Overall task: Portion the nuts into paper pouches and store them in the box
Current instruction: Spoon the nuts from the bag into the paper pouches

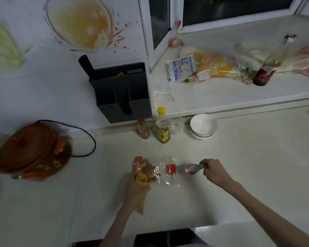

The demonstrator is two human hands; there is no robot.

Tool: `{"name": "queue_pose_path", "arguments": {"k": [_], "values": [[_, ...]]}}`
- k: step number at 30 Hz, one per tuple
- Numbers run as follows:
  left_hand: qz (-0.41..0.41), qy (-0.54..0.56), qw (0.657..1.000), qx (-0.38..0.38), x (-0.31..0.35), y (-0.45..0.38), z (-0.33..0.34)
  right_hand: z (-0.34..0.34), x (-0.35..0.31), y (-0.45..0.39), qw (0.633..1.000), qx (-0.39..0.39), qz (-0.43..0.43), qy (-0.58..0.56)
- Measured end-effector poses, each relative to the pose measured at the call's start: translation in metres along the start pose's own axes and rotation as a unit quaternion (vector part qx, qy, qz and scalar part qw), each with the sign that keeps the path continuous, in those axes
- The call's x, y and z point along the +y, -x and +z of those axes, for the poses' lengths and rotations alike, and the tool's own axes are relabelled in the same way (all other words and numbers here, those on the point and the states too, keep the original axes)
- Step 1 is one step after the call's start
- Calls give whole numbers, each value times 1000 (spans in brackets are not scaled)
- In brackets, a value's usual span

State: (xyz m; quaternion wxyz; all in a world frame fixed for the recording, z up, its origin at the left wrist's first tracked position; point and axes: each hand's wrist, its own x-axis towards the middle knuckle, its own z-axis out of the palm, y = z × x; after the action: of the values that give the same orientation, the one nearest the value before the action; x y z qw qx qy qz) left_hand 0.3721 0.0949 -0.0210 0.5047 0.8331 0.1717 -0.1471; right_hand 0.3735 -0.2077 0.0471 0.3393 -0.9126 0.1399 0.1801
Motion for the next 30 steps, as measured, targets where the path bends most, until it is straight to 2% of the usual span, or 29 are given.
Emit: {"name": "queue_pose_path", "arguments": {"k": [4,10,18,24,30], "values": [[-29,-31,999,12,-23,1,-15,24,2,-10,998,-8,19,51],[-22,-27,999,27,-22,-15,-21,49,-7,-21,998,-3,33,55],[-25,-10,1000,1,-16,-43,-25,78,-9,-26,990,101,92,14],[-46,-7,998,-29,-26,-55,-28,99,-16,-24,993,87,72,17],[-72,-14,995,-69,-34,-72,-35,118,-28,-23,995,54,42,-66]]}}
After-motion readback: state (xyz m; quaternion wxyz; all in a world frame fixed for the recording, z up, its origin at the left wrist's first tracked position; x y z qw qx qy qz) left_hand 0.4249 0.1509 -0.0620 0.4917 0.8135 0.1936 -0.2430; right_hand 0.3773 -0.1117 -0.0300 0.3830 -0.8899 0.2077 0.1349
